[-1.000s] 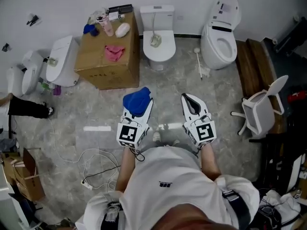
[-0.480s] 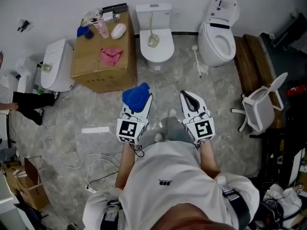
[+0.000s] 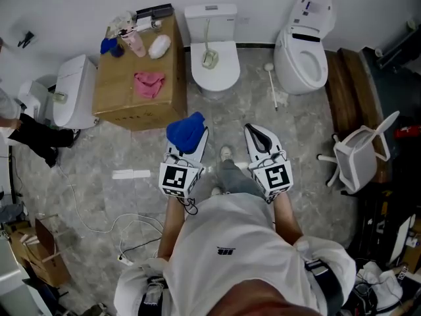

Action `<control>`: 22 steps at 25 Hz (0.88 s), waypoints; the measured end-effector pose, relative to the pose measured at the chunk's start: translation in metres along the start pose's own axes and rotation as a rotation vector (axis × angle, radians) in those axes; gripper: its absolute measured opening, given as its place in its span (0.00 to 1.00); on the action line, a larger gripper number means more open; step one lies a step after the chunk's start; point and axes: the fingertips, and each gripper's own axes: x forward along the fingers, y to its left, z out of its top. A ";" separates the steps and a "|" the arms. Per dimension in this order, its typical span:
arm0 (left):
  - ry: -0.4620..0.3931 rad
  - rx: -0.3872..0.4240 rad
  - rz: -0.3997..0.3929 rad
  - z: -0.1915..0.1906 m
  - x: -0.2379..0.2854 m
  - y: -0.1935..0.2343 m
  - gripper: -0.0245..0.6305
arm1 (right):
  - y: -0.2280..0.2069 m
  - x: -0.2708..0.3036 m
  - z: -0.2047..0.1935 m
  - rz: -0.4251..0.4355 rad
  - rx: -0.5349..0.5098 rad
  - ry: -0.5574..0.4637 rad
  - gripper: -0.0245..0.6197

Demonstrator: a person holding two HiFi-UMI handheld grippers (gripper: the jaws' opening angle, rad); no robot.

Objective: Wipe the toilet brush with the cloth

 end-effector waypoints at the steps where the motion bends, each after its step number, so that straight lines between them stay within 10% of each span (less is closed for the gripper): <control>1: 0.002 0.001 0.004 0.002 0.011 0.004 0.26 | -0.009 0.008 -0.001 0.004 0.002 0.000 0.03; 22: 0.040 -0.014 0.126 0.021 0.160 0.064 0.25 | -0.147 0.133 -0.004 0.129 0.022 -0.005 0.03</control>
